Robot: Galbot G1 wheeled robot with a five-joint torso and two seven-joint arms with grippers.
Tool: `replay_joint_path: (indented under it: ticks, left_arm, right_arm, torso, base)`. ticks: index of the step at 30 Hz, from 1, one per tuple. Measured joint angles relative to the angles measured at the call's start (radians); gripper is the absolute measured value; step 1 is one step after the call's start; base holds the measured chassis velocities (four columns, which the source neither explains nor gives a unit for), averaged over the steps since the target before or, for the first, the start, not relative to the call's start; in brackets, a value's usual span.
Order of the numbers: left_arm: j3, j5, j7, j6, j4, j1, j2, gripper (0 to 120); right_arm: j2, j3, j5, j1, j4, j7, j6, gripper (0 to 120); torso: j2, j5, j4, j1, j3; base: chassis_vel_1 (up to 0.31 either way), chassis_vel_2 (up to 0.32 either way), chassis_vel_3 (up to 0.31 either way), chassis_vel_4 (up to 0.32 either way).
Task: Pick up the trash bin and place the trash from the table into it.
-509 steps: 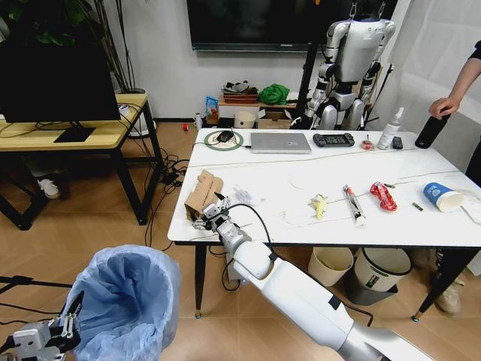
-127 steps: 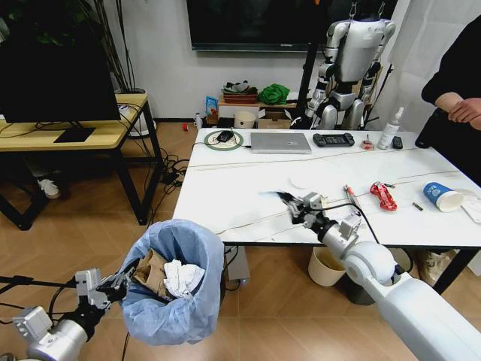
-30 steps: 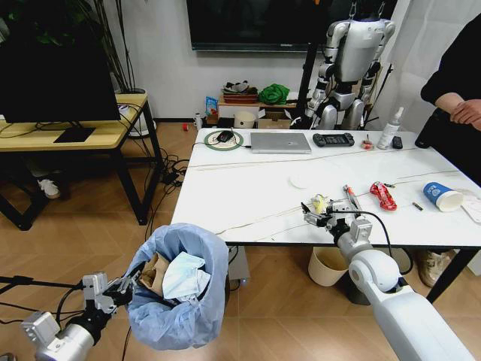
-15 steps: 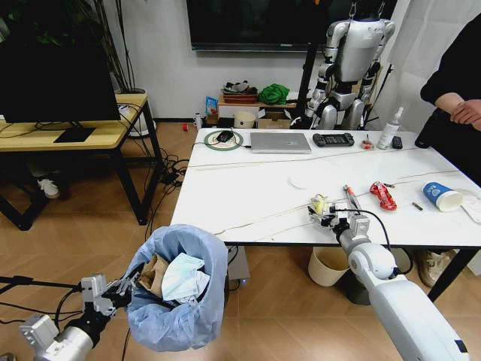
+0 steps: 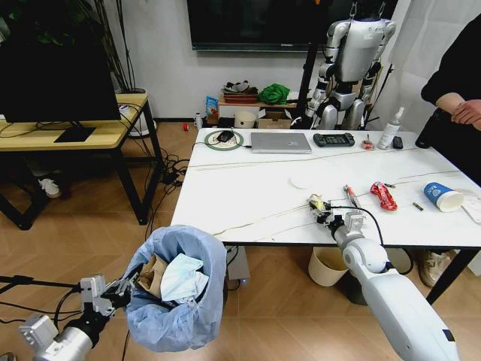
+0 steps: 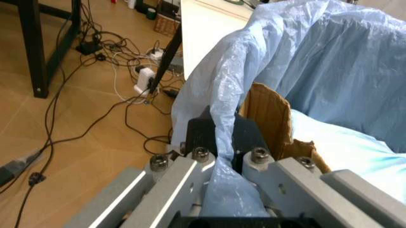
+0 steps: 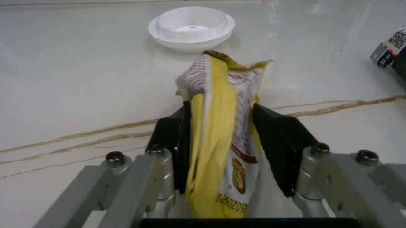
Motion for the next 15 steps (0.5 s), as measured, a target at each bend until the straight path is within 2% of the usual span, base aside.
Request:
replay_joint_path:
  ticks: [9,11,15]
  left_arm:
    - [0.006,-0.001,-0.001,0.000,0.002,-0.005,0.015,0]
    - [0.005,-0.002,-0.001,0.000,0.002,-0.006,0.017,0]
    - [0.003,-0.008,-0.005,0.002,0.005,-0.011,0.023,0]
  right_arm:
    - [-0.040,-0.002,0.033,-0.029,0.064,-0.002,0.034,0]
    - [-0.046,-0.005,0.039,-0.033,0.077,-0.002,0.038,0]
    - [-0.083,-0.048,0.088,-0.058,0.204,-0.004,0.069,0]
  torso:
    - [0.000,0.0000,-0.0001,0.000,0.000]
    - [0.000,0.0000,-0.0001,0.000,0.000]
    - [0.000,-0.0002,0.0001,0.000,0.000]
  base:
    - [0.000,0.000,0.000,0.000]
    - [0.000,0.000,0.000,0.000]
    - [0.000,0.000,0.000,0.000]
